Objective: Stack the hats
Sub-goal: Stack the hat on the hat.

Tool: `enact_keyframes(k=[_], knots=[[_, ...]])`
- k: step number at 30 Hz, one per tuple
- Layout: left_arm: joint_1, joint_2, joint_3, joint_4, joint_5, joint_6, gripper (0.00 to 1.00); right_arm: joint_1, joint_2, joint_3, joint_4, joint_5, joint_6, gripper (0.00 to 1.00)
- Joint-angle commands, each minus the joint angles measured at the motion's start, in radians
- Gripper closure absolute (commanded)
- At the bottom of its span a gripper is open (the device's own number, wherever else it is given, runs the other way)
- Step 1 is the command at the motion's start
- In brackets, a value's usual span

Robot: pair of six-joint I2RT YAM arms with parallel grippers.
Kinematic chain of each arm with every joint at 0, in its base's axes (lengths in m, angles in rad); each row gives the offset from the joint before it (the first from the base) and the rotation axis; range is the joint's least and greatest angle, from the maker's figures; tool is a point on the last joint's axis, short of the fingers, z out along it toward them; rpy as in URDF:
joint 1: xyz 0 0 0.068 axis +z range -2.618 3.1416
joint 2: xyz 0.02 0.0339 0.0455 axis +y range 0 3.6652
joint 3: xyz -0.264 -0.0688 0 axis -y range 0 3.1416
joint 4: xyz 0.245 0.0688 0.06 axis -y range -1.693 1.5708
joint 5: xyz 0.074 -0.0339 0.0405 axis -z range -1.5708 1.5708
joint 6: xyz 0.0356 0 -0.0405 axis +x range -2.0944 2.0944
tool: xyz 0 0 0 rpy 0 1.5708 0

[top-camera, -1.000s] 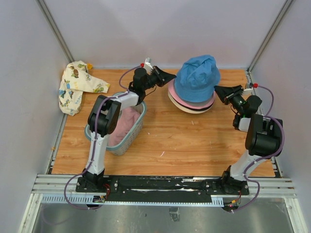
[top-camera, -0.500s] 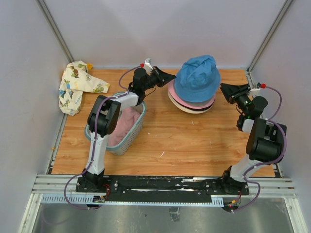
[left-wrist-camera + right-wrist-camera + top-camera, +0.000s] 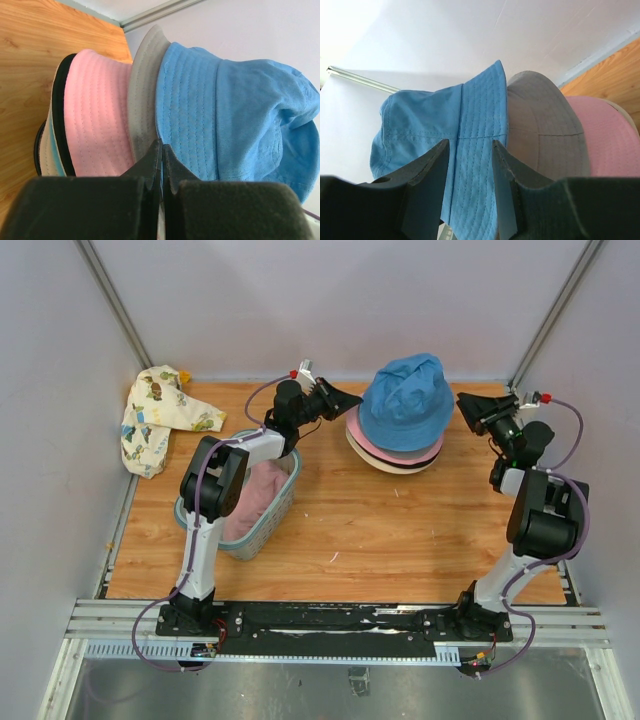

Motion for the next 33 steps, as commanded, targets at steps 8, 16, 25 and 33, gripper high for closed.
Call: enact_keyframes(k=[8,16,25,33], knots=[[-0.006,-0.012,-0.017,0.007,0.026,0.034,0.99,0.041,0.045,0.051,-0.026,0.019,-0.035,0.59],[-0.006,-0.011,-0.019,0.006,0.028,0.037,0.99,0.042,0.06,0.05,-0.014,0.019,-0.037,0.59],[-0.008,-0.01,-0.018,0.007,0.031,0.041,1.0,0.069,0.09,0.093,0.004,0.019,-0.018,0.64],[-0.009,-0.015,-0.031,0.003,0.031,0.048,0.99,0.075,0.104,0.087,0.021,0.021,-0.004,0.99]])
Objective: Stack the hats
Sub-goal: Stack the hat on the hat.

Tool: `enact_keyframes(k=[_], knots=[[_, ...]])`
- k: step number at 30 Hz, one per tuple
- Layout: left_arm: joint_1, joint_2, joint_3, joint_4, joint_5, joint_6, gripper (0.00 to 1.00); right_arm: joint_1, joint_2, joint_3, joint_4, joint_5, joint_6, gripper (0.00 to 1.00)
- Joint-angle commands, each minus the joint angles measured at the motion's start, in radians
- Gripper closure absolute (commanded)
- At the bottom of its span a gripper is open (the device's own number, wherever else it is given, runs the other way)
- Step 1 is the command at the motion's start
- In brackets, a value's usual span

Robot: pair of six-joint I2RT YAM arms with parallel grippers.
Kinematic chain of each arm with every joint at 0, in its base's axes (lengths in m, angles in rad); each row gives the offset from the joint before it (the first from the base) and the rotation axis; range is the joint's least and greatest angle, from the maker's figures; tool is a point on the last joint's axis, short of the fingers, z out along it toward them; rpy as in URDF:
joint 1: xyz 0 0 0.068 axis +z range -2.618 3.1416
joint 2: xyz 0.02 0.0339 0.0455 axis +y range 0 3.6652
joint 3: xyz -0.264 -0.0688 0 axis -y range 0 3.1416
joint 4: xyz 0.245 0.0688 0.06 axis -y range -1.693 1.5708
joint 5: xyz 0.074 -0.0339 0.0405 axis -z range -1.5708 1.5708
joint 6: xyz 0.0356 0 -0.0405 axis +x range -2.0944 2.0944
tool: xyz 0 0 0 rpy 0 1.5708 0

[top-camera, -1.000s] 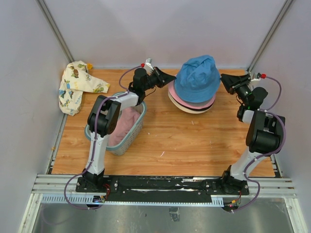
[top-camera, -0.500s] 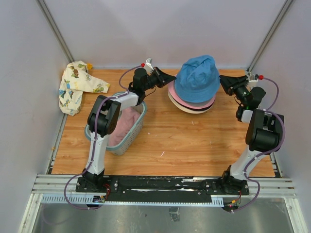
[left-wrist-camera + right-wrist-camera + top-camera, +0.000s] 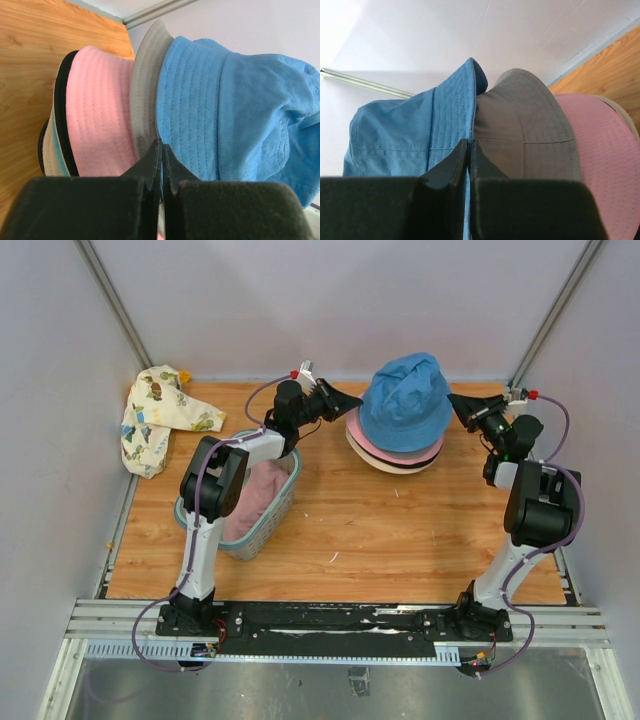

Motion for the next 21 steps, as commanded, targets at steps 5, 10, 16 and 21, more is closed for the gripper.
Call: enact_keyframes(k=[5,10,16,21], knots=[[-0.008,-0.027,-0.048,0.006,0.012,0.038,0.99,0.025,0.02,-0.039,0.031,0.016,-0.027,0.99],[-0.009,-0.029,-0.055,0.006,0.008,0.039,1.0,0.024,0.01,-0.071,-0.048,0.047,-0.103,0.99],[-0.01,-0.029,-0.058,-0.004,0.003,0.047,0.99,0.026,-0.019,-0.095,-0.186,0.082,-0.218,1.0],[-0.011,-0.028,-0.058,-0.022,-0.007,0.053,0.99,0.032,-0.017,-0.116,-0.201,0.091,-0.251,1.0]])
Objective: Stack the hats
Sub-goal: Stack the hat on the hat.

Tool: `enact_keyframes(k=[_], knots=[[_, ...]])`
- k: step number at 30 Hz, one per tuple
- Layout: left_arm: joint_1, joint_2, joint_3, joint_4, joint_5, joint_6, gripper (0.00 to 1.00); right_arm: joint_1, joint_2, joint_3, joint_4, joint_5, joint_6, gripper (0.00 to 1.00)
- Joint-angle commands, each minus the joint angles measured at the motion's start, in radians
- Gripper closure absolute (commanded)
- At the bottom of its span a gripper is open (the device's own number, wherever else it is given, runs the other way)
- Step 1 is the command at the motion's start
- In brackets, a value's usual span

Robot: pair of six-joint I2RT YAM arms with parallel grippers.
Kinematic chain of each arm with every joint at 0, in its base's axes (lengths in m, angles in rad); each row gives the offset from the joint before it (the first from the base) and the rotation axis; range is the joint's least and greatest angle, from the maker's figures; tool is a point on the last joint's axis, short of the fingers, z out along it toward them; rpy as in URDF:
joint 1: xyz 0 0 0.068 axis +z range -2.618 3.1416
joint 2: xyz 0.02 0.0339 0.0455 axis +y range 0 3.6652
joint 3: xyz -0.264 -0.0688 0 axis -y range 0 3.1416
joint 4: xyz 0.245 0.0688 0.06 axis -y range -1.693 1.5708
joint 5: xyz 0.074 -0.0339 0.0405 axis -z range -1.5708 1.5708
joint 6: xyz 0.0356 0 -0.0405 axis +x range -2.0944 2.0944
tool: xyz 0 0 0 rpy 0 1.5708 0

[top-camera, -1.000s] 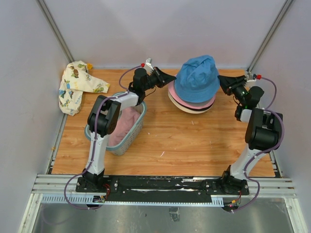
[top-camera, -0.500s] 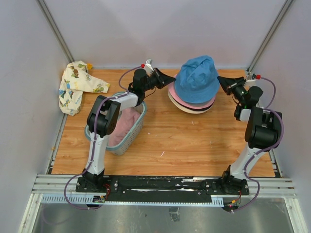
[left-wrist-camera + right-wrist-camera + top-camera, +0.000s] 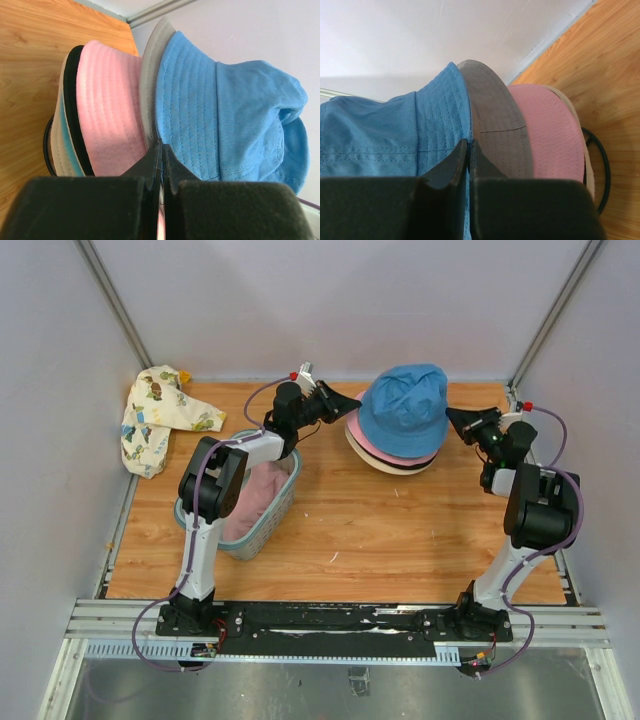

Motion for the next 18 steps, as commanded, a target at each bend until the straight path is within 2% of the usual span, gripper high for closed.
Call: enact_keyframes(k=[1,18], knots=[[-0.01,-0.011,-0.026,-0.027,-0.003,0.034,1.0,0.036,0.0,-0.04,-0.1,0.026,-0.101,1.0],[-0.016,-0.026,-0.012,-0.213,-0.066,0.11,1.0,0.071,0.04,-0.058,-0.207,0.07,-0.213,0.99]])
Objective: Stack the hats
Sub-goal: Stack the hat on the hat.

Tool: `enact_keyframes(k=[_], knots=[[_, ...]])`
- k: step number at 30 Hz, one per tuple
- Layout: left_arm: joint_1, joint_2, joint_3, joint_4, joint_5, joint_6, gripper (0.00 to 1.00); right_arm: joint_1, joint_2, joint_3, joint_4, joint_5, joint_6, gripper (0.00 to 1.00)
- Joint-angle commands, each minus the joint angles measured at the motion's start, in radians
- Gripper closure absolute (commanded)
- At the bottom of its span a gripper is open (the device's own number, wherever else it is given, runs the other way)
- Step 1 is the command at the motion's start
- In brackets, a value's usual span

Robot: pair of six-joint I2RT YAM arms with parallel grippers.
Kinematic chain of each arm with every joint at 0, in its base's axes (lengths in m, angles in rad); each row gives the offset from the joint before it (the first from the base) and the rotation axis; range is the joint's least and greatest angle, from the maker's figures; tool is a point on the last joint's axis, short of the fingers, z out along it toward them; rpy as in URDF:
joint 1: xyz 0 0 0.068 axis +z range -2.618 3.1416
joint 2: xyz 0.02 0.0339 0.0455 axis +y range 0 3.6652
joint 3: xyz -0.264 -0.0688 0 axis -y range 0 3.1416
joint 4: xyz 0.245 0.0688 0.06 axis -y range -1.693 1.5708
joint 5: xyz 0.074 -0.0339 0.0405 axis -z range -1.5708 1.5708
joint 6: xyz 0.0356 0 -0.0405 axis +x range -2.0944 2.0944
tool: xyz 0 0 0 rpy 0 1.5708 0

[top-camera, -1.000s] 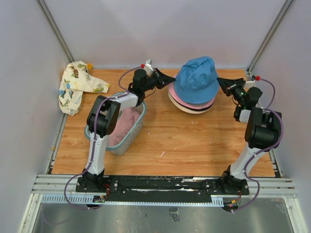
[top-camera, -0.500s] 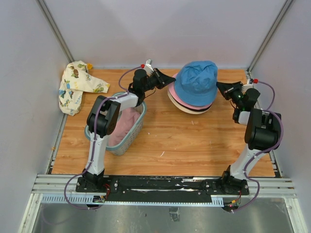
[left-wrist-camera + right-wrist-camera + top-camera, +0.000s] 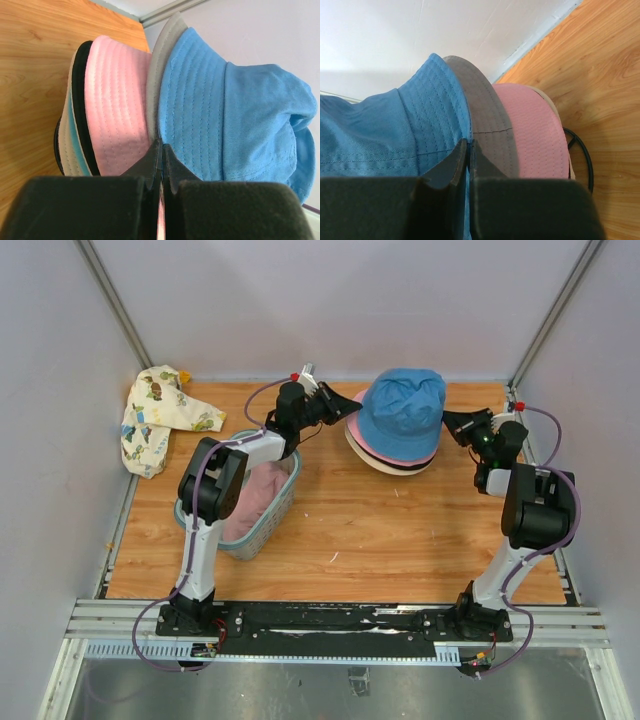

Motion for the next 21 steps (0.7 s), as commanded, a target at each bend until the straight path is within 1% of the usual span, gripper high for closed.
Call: enact_keyframes(k=[1,8,21], knots=[[-0.005,-0.017,-0.013,-0.157,-0.033,0.065,1.0,0.019,0.043,-0.043,-0.171,0.015,-0.101,0.99],[-0.005,-0.021,-0.002,-0.224,-0.062,0.096,1.0,0.018,0.047,-0.037,-0.26,0.041,-0.156,0.99],[-0.005,-0.007,0.01,-0.296,-0.082,0.124,1.0,0.018,0.079,0.003,-0.435,0.104,-0.223,0.99]])
